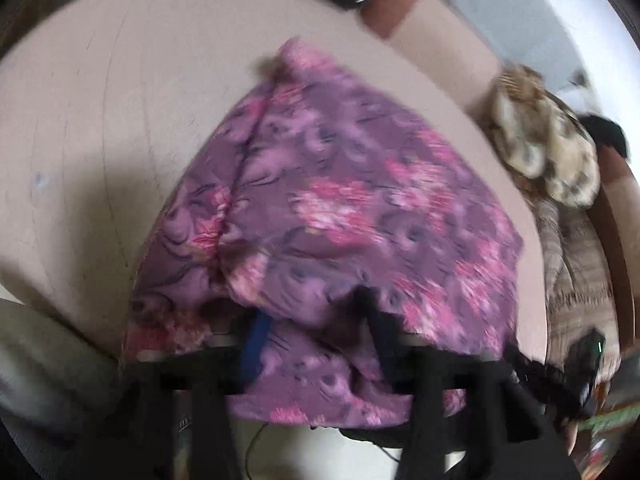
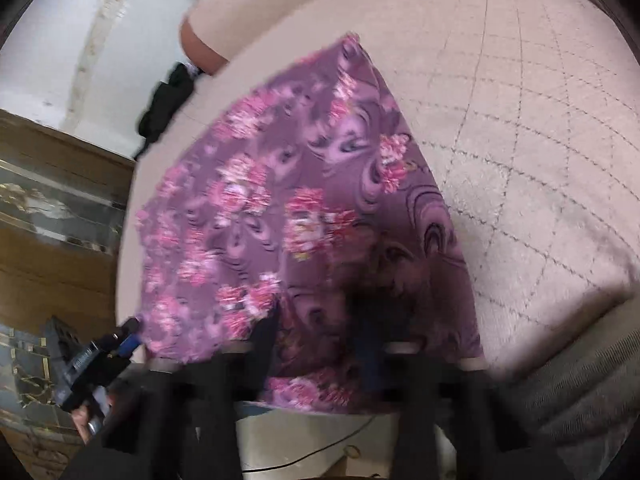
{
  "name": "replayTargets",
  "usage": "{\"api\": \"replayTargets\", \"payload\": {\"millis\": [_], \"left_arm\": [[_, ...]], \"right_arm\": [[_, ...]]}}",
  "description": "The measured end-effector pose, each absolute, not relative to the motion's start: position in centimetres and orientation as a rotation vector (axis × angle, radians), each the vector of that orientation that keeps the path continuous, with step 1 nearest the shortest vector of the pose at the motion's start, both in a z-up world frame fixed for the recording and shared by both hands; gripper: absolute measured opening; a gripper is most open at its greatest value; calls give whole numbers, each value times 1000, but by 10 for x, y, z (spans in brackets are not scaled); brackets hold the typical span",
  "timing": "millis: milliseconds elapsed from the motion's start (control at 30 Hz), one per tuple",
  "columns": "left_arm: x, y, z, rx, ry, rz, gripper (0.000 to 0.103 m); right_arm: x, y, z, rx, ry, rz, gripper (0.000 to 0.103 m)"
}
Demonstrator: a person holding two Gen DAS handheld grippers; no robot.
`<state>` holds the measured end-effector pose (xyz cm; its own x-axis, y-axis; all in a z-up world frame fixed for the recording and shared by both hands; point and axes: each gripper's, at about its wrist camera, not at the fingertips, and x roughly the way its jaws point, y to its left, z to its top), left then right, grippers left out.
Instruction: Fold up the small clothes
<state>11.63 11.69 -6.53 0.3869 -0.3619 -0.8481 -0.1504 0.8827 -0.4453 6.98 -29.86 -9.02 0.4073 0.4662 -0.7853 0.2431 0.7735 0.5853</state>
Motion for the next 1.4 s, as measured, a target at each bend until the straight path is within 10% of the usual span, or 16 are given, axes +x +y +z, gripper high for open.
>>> {"api": "replayTargets", "payload": {"millis": [533, 633, 800, 1000, 1400], "left_arm": [[83, 107, -52, -320, 1139, -96, 14], [86, 117, -52, -386, 1165, -58, 41], [69, 144, -18, -476, 1005, -62, 57], [100, 155, -5, -315, 1018, 40, 82], [116, 160, -68, -534, 1192, -145, 82]], "right_arm": [[56, -285, -65, 375, 1129, 19, 11], [55, -291, -73, 431, 1172, 34, 19], [39, -296, -48, 492, 1043, 91, 55], [33, -289, -8, 538, 894, 215, 70], [145, -152, 21, 595, 1088, 731, 77]]}}
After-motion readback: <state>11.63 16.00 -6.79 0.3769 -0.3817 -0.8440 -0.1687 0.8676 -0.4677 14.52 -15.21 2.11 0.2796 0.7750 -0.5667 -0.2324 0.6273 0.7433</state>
